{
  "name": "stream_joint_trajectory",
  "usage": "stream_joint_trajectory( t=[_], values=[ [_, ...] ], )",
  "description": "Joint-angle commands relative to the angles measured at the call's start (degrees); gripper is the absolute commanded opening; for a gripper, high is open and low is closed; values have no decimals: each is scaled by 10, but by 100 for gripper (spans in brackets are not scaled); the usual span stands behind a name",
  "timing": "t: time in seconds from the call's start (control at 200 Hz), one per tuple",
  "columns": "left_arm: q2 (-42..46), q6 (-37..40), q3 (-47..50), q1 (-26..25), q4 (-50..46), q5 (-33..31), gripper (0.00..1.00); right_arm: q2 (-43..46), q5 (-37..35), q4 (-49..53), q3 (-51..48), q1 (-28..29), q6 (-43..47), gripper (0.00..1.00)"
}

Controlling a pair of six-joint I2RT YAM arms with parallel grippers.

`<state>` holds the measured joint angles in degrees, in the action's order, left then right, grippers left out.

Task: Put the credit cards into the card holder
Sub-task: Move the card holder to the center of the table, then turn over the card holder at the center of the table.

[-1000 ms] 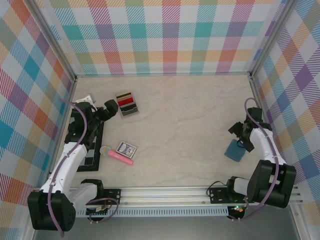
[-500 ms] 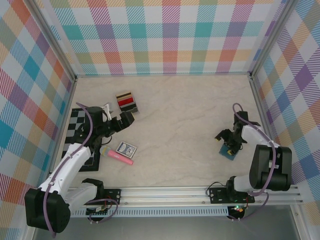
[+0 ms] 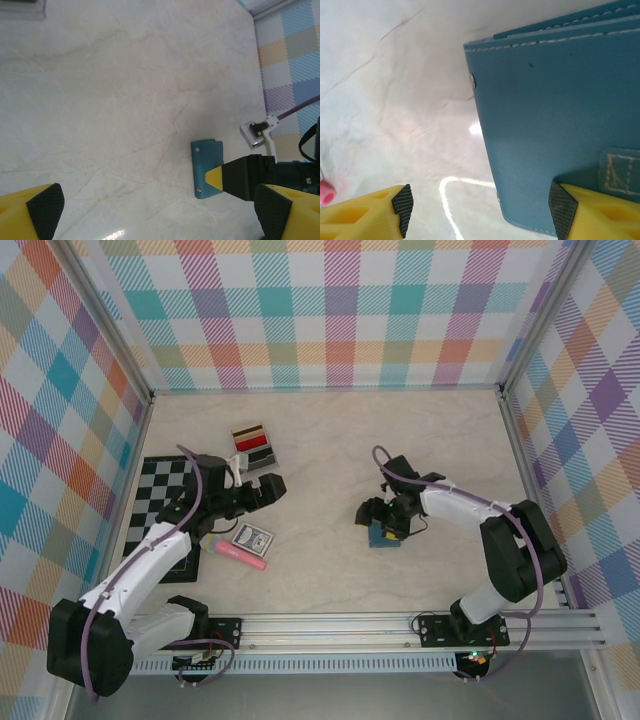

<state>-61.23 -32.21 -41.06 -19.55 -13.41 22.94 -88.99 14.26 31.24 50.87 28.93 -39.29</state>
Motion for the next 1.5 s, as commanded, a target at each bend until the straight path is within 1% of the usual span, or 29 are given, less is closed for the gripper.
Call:
stream_joint_trajectory(
  t=[0.0, 0.095, 0.2, 0.325, 0.45, 0.525, 0.56, 0.685, 0.8, 0.825, 0.87, 0.98, 1.08, 1.125, 1.18, 1.225, 1.38, 1.43, 1.465, 1.495],
  values=[
    [-16, -7, -7, -23, 6, -3, 100, 48, -62, 63, 24, 1, 17, 75],
    [-34, -8, -10, -41, 10, -5, 100, 83, -132, 107, 37, -6, 0, 76],
    [-59, -8, -18, -59, 15, -4, 100, 87, -157, 109, 32, -13, -1, 76],
    [-87, -9, -35, -78, 12, -7, 100, 54, -127, 84, 21, -31, 6, 71],
    [-100, -8, -45, -97, 8, -16, 100, 19, -114, 70, 22, -34, 16, 65],
    [-105, -8, -46, -105, 8, -21, 100, 5, -94, 49, 19, -35, 27, 63],
    [-107, -9, -45, -108, 8, -23, 100, -4, -90, 49, 22, -35, 33, 62],
    [-113, -9, -47, -116, 6, -26, 100, -34, -79, 42, 26, -35, 53, 60],
    [-115, -9, -50, -118, 1, -32, 100, -48, -56, 24, 22, -34, 72, 56],
    [-115, -9, -51, -118, 1, -32, 100, -51, -55, 24, 22, -34, 76, 53],
    [-117, -8, -52, -119, -1, -34, 100, -51, -52, 23, 22, -34, 81, 51],
    [-119, -4, -57, -119, -8, -37, 100, -39, -40, 11, 14, -34, 94, 42],
    [-120, -4, -57, -119, -11, -41, 100, -20, -36, 5, 8, -34, 106, 25],
    [-120, -4, -57, -119, -10, -42, 100, -10, -32, 1, 4, -34, 113, 21],
    [-122, -4, -57, -119, -10, -43, 100, 1, -24, -2, 3, -34, 122, 11],
    [-124, -4, -58, -119, -11, -43, 100, 11, -16, -4, 3, -34, 129, 6],
    [-124, -4, -64, -119, -20, -57, 100, 54, -15, 5, 16, -29, 157, 3],
    [-117, -7, -63, -119, -20, -71, 100, 69, -38, 17, 27, -16, 174, 2],
    [-110, -9, -62, -119, -20, -89, 100, 79, -67, 28, 38, -2, 190, 3],
    [-100, -14, -62, -119, -44, -109, 100, 87, -102, 34, 46, 15, 206, 4]
  ],
)
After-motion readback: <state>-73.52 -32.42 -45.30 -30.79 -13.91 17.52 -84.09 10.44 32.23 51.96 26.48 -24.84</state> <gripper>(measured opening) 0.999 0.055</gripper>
